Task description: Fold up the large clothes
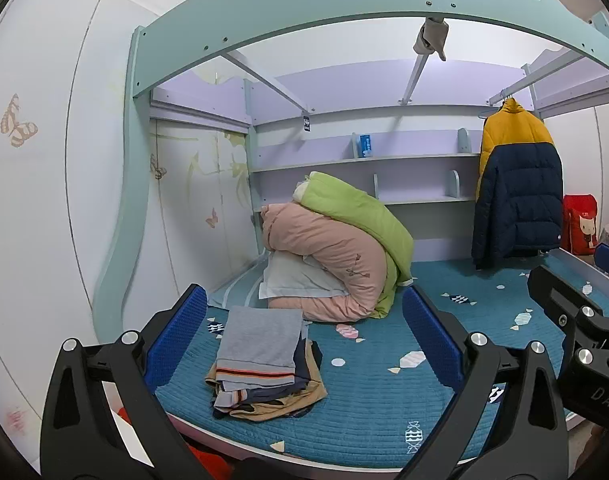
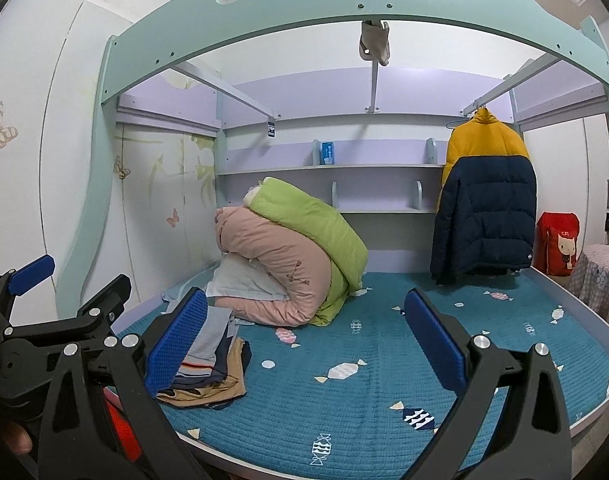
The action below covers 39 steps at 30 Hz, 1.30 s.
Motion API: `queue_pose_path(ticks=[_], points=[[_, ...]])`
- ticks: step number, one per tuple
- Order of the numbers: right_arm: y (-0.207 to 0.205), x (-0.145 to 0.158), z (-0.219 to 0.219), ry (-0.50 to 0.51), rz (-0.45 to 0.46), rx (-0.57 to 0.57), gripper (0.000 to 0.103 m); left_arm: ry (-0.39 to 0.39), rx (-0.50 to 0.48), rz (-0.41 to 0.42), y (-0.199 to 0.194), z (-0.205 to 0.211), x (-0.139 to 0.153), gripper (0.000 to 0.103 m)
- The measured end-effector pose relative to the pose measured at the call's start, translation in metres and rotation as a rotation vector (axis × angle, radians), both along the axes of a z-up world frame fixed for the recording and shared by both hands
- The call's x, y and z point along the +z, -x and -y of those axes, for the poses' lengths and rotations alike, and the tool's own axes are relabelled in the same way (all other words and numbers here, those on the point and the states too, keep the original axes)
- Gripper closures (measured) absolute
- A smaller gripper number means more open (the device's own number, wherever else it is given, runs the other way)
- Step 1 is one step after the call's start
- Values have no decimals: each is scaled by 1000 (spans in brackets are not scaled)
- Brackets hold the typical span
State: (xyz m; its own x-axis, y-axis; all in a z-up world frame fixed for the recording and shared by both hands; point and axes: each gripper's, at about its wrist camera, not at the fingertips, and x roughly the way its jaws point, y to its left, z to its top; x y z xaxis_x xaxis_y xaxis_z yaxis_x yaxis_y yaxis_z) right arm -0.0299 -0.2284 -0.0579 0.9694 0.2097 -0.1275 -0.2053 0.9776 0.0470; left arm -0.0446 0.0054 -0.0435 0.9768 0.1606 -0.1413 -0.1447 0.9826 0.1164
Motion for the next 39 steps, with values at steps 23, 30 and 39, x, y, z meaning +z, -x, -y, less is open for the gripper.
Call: queue_pose_path(ticks=[23, 30, 39], points=[[-2, 2, -1, 10, 5, -1, 7, 5, -1, -5, -2, -5, 1, 5], [-3, 2, -2, 16, 9, 0, 7, 7, 1, -6, -3, -6, 2, 5], [-4, 3, -1, 21, 11, 3, 7, 10, 14, -5, -1, -3, 3, 5]])
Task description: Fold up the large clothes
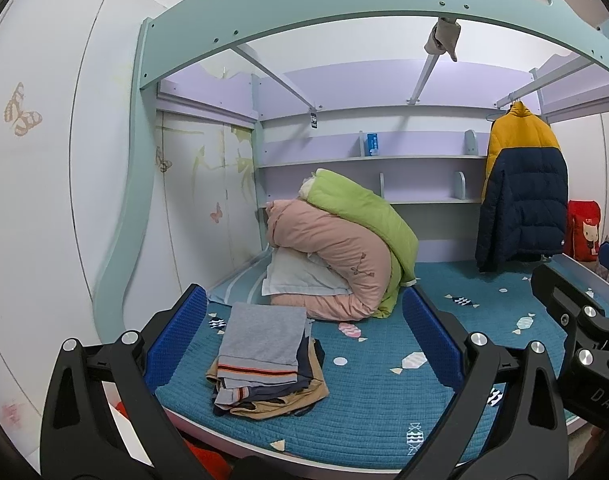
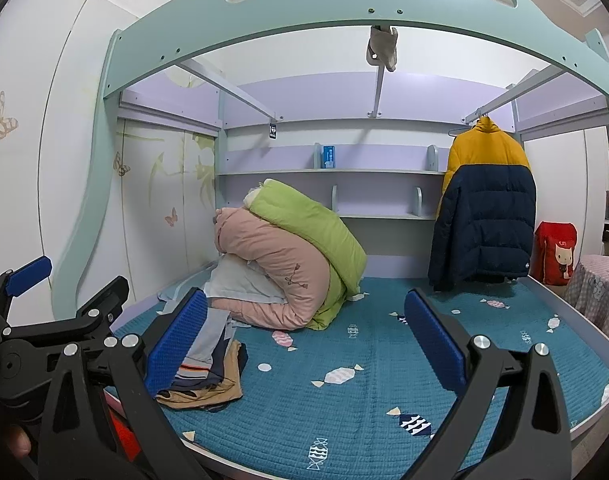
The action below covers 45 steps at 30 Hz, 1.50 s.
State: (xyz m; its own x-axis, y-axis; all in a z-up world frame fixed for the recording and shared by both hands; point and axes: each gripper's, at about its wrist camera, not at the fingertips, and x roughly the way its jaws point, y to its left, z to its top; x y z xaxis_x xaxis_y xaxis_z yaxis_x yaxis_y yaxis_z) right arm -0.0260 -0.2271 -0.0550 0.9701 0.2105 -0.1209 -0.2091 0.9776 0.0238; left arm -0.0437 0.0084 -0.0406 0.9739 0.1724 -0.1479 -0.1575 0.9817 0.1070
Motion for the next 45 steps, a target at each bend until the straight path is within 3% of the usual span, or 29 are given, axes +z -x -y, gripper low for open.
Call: queue_pose_path(ticks=[45], points=[[-4, 1, 6, 4, -6, 15, 7, 19, 36, 1, 10, 10, -1, 5]])
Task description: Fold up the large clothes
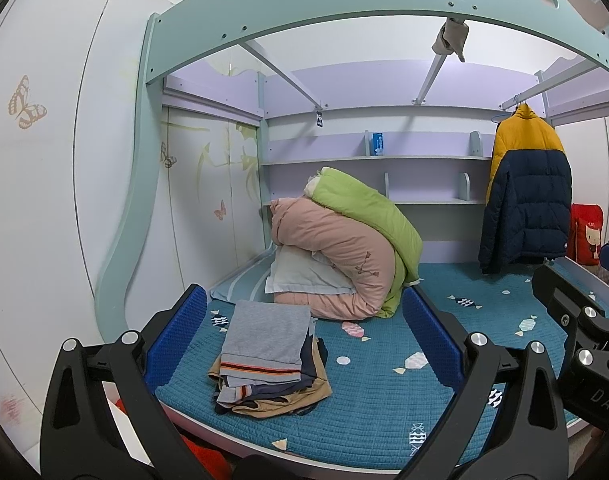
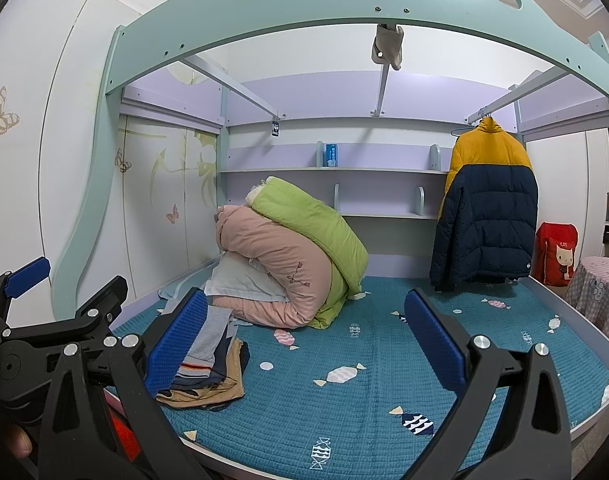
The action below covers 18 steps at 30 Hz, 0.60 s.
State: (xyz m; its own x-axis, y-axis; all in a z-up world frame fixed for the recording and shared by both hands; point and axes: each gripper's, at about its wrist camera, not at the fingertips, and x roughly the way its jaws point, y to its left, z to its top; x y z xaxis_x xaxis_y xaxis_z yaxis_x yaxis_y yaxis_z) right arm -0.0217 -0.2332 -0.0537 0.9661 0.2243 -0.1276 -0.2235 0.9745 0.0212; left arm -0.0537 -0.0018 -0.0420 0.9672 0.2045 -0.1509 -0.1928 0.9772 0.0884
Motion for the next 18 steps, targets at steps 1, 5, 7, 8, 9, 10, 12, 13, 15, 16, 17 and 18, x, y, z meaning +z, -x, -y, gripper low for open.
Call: queue_pose_path(ticks=[1, 5, 7, 8, 9, 10, 12, 13, 15, 16, 17, 18], points=[[-1, 0, 1, 0, -1, 2, 7, 0, 1, 0, 0, 1, 0, 5], [-1, 0, 3, 0, 0, 3, 7, 1, 0, 1, 0, 1, 0, 5], [-2, 0, 4, 2, 1, 3, 7, 3, 2, 1, 1, 1, 0, 5], [-3, -1, 4, 2, 1, 3, 7, 3, 2, 1, 1, 1, 0, 5], [-4, -1, 5, 2, 0, 4, 7, 1, 3, 1, 1, 1, 0, 5], [-3, -1, 5, 2, 0, 5, 7, 1, 3, 1, 1, 1, 0, 5], [-4, -1, 5, 3, 1, 4, 7, 0, 4, 1, 2, 2, -1, 5], [-4, -1, 6, 3, 1, 5, 7, 1, 5, 2, 1, 2, 0, 5], [-3, -1, 5, 3, 1, 6, 7, 2, 4, 1, 1, 2, 0, 5], [-4, -1, 6, 3, 2, 5, 7, 2, 4, 1, 1, 2, 0, 5], [-3, -1, 5, 3, 2, 5, 7, 2, 5, 2, 1, 2, 0, 5], [-4, -1, 6, 3, 2, 5, 7, 2, 4, 2, 1, 2, 0, 5]])
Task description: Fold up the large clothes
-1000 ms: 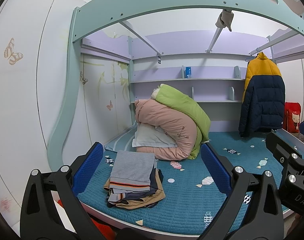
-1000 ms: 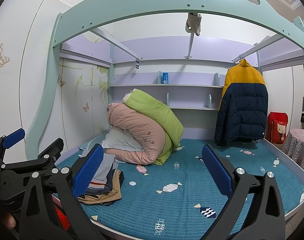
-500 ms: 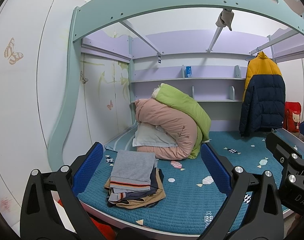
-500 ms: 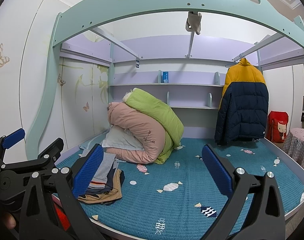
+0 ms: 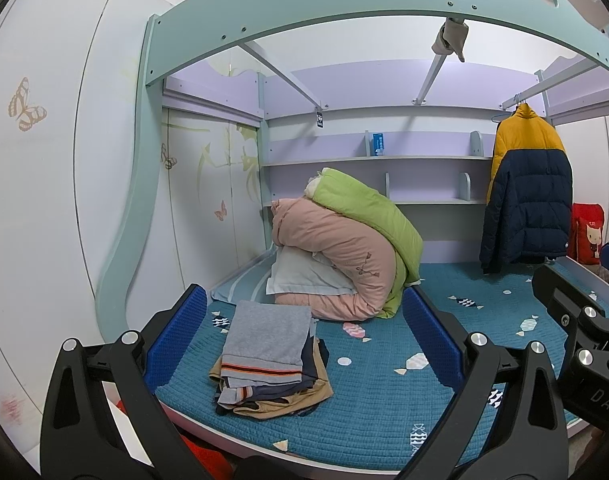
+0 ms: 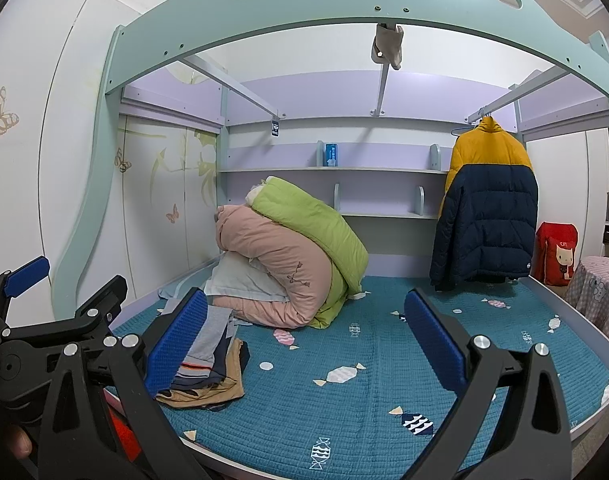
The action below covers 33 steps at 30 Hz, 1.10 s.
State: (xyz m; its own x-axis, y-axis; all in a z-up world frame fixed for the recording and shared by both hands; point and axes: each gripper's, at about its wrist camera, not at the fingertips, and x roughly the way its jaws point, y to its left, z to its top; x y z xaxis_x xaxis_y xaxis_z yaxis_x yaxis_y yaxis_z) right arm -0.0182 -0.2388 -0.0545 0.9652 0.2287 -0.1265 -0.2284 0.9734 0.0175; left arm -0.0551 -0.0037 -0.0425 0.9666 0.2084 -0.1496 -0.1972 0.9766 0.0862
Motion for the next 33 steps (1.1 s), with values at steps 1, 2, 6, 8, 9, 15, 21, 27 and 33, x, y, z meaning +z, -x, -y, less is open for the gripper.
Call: queue_pose_path(ticks=[1, 2, 6, 8, 9, 15, 21, 27, 33], points=[[0, 0, 0, 0, 0, 1, 7, 1, -1, 0, 0, -1, 0, 5], [0, 0, 0, 0, -1, 1, 7, 1, -1, -1, 0, 0, 0, 5], [0, 0, 1, -1, -2, 2, 7, -1, 0, -1, 0, 0, 0, 5], [0, 0, 0, 0, 0, 2, 7, 0, -1, 1, 0, 0, 0, 5], [0, 0, 0, 1, 0, 2, 7, 0, -1, 1, 0, 0, 0, 5], [1, -1, 0, -1, 1, 2, 7, -1, -1, 1, 0, 0, 0, 5], [1, -1, 1, 0, 0, 3, 7, 1, -1, -2, 0, 0, 0, 5], [0, -1, 2, 0, 1, 3, 7, 1, -1, 0, 0, 0, 0, 5], [0, -1, 2, -2, -2, 4, 7, -1, 4, 0, 1, 0, 0, 5]])
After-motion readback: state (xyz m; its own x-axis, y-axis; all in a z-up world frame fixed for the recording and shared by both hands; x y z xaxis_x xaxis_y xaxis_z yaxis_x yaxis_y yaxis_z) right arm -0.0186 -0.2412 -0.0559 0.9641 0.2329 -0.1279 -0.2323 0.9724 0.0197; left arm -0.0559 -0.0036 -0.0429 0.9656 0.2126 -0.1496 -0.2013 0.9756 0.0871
